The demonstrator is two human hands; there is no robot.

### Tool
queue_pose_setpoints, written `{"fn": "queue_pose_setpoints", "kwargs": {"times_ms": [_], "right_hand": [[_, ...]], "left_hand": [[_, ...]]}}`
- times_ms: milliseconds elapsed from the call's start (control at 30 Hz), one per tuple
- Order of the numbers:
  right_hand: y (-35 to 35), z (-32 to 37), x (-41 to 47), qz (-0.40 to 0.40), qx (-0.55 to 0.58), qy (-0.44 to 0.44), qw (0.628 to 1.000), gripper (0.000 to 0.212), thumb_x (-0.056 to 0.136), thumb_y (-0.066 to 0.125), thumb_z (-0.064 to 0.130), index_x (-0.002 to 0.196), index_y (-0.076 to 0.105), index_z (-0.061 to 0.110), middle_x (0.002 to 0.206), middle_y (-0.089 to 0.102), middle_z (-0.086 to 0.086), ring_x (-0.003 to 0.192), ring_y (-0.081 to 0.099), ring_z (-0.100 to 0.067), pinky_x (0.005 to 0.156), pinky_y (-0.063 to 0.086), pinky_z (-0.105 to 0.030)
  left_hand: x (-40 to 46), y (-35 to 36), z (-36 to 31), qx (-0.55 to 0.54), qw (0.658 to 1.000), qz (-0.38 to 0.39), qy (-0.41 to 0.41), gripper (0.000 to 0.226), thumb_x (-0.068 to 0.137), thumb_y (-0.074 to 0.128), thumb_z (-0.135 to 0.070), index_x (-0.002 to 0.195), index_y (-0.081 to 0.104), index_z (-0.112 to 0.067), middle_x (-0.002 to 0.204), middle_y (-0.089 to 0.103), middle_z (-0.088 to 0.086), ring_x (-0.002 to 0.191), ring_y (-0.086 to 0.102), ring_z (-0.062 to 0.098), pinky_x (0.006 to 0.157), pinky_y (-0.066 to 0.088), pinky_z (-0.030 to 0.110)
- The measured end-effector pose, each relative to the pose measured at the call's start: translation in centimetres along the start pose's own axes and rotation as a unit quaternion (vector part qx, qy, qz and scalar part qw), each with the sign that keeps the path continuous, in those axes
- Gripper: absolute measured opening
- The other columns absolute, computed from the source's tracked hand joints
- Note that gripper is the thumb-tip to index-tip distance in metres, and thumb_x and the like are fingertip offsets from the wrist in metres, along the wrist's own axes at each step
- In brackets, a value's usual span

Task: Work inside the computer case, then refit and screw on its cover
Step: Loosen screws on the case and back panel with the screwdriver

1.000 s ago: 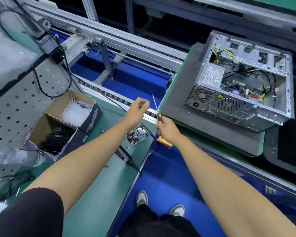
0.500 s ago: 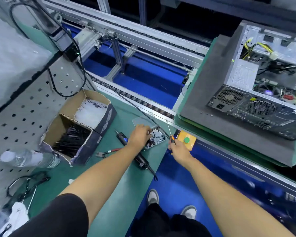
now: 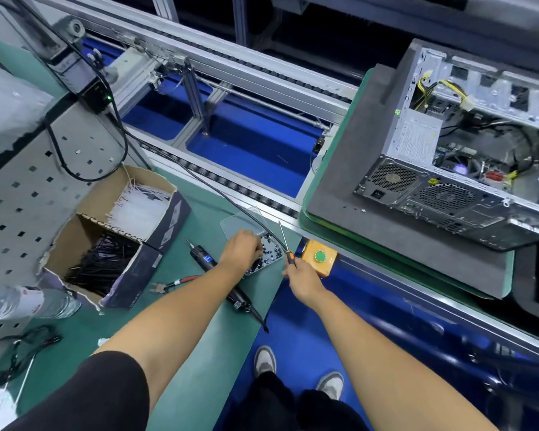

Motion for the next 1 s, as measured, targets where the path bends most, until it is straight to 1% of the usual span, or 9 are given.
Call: {"fn": "queue_pose_setpoints", "kwargs": {"times_ms": [67,167,300,400,467,567,733,833,1000], "right_hand": [[-0.3,0.0,-0.3,-0.015,0.005,-0.008,1.0,0.027,0.106,0.037,0.016,0.084,0.054,0.018,0.09,0.061,-0.008,0.072,0.05,-0.017,0.064,0.039,-0.032],[-0.9,0.1,-1.1,-0.017,0.04,-0.003,0.999,0.029,0.105,0.036,0.015,0.083,0.054,0.015,0.077,0.057,-0.006,0.069,0.05,-0.019,0.064,0.04,-0.034],[-2.4,0.5,-2.7,-0.004,0.032,-0.011,0.999,0.032,0.106,0.036,0.02,0.083,0.058,0.013,0.071,0.054,-0.002,0.066,0.048,-0.018,0.062,0.038,-0.031],[-3.7,1.0,-4.2,-0.006,0.036,-0.024,0.999,0.032,0.105,0.037,0.02,0.082,0.059,0.014,0.07,0.053,0.0,0.064,0.048,-0.016,0.06,0.04,-0.025],[-4.7,1.2,-5.2,-0.014,0.034,-0.03,0.999,0.033,0.104,0.04,0.018,0.076,0.057,0.016,0.066,0.052,0.001,0.061,0.045,-0.016,0.06,0.039,-0.029],[-6.2,1.1,-6.6,-0.031,0.016,-0.031,0.999,0.034,0.099,0.045,0.017,0.066,0.051,0.019,0.061,0.049,0.001,0.059,0.041,-0.019,0.062,0.032,-0.035],[-9.0,0.4,-8.4,-0.079,0.032,-0.014,0.996,0.027,0.09,0.046,0.017,0.063,0.048,0.02,0.056,0.046,0.003,0.06,0.037,-0.022,0.063,0.028,-0.04],[-10.6,-0.5,-9.3,-0.104,0.05,-0.02,0.993,0.029,0.093,0.045,0.019,0.065,0.05,0.022,0.049,0.045,0.01,0.055,0.036,-0.018,0.057,0.027,-0.035],[-12.4,-1.7,-10.3,-0.117,0.051,-0.038,0.991,0.033,0.096,0.046,0.02,0.064,0.051,0.024,0.051,0.045,0.009,0.058,0.038,-0.019,0.062,0.03,-0.037]], "left_hand": [[-0.2,-0.2,0.1,-0.048,0.998,-0.029,-0.024,0.01,0.099,0.066,-0.021,0.103,0.069,-0.011,0.105,0.065,0.006,0.098,0.062,0.024,0.087,0.052,0.039],[-0.9,-0.6,0.0,-0.24,0.964,-0.081,-0.082,0.016,0.102,0.062,-0.022,0.105,0.061,-0.007,0.09,0.072,0.007,0.081,0.07,0.022,0.075,0.056,0.037],[-1.5,-1.6,-2.1,-0.547,0.818,-0.071,-0.162,0.021,0.092,0.075,-0.016,0.106,0.064,-0.003,0.093,0.077,0.009,0.085,0.07,0.02,0.064,0.052,0.025],[-1.5,-2.1,-4.7,-0.646,0.743,-0.059,-0.165,0.026,0.092,0.076,-0.016,0.113,0.062,-0.01,0.1,0.078,0.01,0.087,0.065,0.018,0.077,0.049,0.03],[-1.3,-2.4,-6.9,-0.691,0.706,-0.044,-0.146,0.022,0.097,0.068,-0.01,0.118,0.062,-0.011,0.104,0.076,0.01,0.093,0.068,0.016,0.078,0.052,0.026],[-0.9,-3.3,-10.3,-0.718,0.684,-0.036,-0.121,0.017,0.102,0.055,-0.003,0.117,0.064,-0.003,0.107,0.073,0.011,0.095,0.071,0.015,0.078,0.056,0.021],[-0.8,-4.0,-14.4,-0.734,0.674,-0.005,-0.081,0.01,0.104,0.055,-0.008,0.11,0.061,-0.012,0.107,0.076,0.006,0.102,0.074,0.016,0.087,0.056,0.027],[-0.9,-3.8,-16.0,-0.747,0.66,0.035,-0.078,0.013,0.103,0.057,-0.007,0.116,0.058,-0.009,0.108,0.076,0.007,0.1,0.075,0.015,0.08,0.059,0.024],[-1.7,-3.1,-17.9,-0.754,0.65,0.062,-0.07,0.018,0.1,0.06,-0.006,0.117,0.06,-0.008,0.099,0.078,0.003,0.091,0.076,0.012,0.072,0.059,0.02]]}}
Point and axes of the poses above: each hand's wrist, its own x-axis towards the middle knuckle, its own y-axis out of the palm, z = x × y, the point moved 3 cm from there along x, towards the middle knuckle
